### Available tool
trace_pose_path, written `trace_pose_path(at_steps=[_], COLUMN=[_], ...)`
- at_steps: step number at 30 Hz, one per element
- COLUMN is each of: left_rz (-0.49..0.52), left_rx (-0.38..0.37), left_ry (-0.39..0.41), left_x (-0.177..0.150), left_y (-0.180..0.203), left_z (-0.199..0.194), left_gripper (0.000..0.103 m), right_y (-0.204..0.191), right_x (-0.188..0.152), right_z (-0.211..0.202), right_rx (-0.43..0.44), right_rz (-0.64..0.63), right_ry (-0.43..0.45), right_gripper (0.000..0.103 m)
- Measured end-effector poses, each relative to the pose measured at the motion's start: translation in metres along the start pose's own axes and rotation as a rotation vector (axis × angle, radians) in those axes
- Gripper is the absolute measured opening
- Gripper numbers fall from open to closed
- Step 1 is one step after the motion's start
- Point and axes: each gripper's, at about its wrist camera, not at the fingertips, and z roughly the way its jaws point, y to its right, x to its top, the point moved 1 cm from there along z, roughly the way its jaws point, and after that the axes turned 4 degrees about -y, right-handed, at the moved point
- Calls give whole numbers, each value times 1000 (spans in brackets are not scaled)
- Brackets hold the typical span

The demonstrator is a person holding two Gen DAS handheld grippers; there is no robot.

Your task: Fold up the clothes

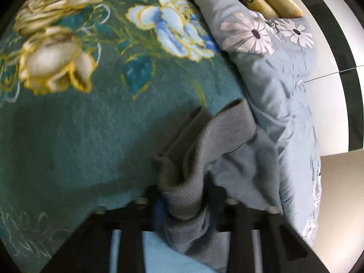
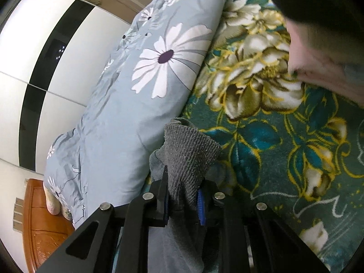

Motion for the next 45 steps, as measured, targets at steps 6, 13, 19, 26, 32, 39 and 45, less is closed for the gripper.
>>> trace_pose_path(at_steps=[6, 13, 19, 26, 32, 39, 45], left_rz=[130, 221, 62, 138, 115, 113, 86], left_rx=[-99, -54, 8, 16, 40, -30, -92], left_ry=[45, 28, -43, -68, -65, -62, -113], left_x=[22, 32, 18, 18, 24, 17, 1], left_y=[39, 7, -44, -30, -49, -54, -58], left_z=[-56, -63, -21, -42, -66, -82, -82], left_gripper=[18, 19, 19, 52, 57, 58, 59], right_y=[-18, 54, 114, 26, -97, -193, -195], right_x=[1, -33, -66, -70, -136, -261, -344], right_z=[-58, -86, -62, -96, -117, -67, 17], right_rx=[60, 9, -32, -94, -154, -266, -384], right_rz=[-45, -8, 133, -164, -541, -834, -853], right_ry=[51, 30, -5, 37, 42, -125, -380], right_gripper=[18, 18, 18, 18, 18, 18, 18])
